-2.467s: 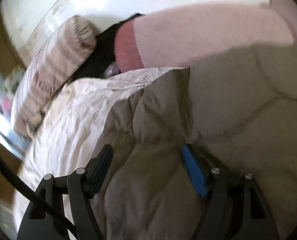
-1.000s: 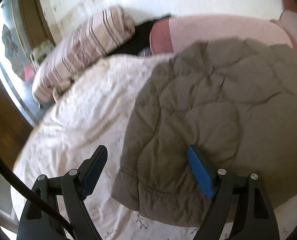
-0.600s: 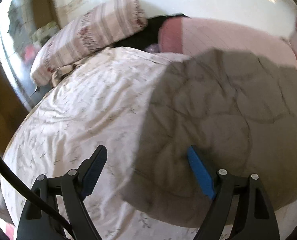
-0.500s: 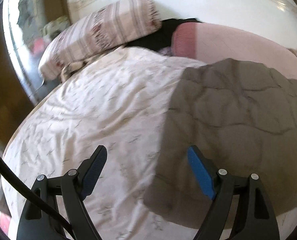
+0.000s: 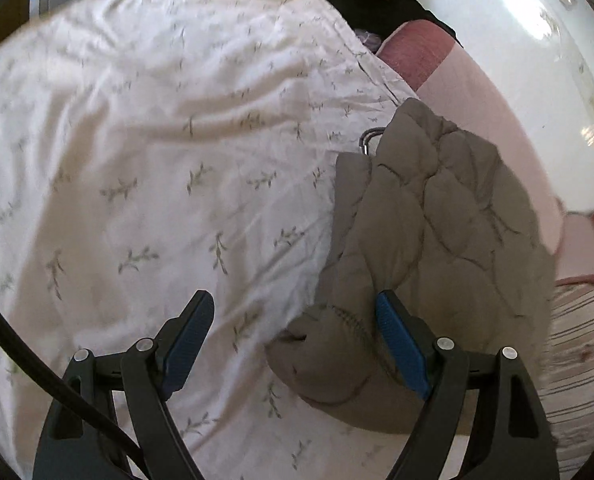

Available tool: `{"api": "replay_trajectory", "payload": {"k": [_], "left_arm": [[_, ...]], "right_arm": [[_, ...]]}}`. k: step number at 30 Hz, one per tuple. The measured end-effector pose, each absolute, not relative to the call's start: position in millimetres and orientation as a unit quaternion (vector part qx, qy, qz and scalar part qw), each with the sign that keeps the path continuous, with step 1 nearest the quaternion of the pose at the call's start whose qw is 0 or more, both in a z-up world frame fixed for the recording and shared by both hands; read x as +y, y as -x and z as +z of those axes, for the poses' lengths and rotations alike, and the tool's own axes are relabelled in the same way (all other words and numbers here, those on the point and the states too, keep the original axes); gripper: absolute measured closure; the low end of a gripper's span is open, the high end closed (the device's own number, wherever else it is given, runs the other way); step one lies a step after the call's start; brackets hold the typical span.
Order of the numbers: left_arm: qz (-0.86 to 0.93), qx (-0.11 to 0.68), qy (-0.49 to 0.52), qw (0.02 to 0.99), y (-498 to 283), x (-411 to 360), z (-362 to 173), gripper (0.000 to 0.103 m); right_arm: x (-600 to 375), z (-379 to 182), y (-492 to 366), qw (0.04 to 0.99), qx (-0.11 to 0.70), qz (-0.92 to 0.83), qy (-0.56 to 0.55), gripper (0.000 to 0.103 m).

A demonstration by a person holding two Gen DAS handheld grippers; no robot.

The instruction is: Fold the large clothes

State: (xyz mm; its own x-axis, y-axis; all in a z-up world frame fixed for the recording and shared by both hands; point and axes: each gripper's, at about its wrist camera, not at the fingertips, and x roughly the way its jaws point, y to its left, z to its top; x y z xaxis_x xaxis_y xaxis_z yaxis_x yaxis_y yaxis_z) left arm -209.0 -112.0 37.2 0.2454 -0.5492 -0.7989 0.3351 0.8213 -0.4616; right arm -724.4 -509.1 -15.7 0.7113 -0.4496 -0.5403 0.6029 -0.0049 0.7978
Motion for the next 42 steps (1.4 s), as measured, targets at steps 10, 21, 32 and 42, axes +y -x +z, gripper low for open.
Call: {"api": "replay_trajectory", "payload": {"k": [10, 21, 32, 42], "left_arm": [[-0.293, 0.545, 0.090, 0.781, 202.4, -110.4, 39.8, 0.021], [-0.220, 0.459, 0.027, 0.860, 210.6, -109.8, 68.7, 0.022], [-0.283, 0.386, -0.121, 0.870, 262.9, -170.0, 72.3, 0.022], [-0.250, 0.342, -0.202, 0.883, 276.8, -183.9, 58.9, 0.020]], "right_arm": [[-506.1, -6.4, 698.0, 0.722, 0.127, -0.371, -0.570, 0.065], [-445.7, 16.4, 694.3, 0.721, 0.225, -0.377, -0.536, 0.056], [-408.7, 67.1, 627.6, 0.816, 0.247, -0.397, -0.339, 0.055], [-418.4, 33.3, 590.2, 0.787, 0.343, -0.428, -0.282, 0.051]]}}
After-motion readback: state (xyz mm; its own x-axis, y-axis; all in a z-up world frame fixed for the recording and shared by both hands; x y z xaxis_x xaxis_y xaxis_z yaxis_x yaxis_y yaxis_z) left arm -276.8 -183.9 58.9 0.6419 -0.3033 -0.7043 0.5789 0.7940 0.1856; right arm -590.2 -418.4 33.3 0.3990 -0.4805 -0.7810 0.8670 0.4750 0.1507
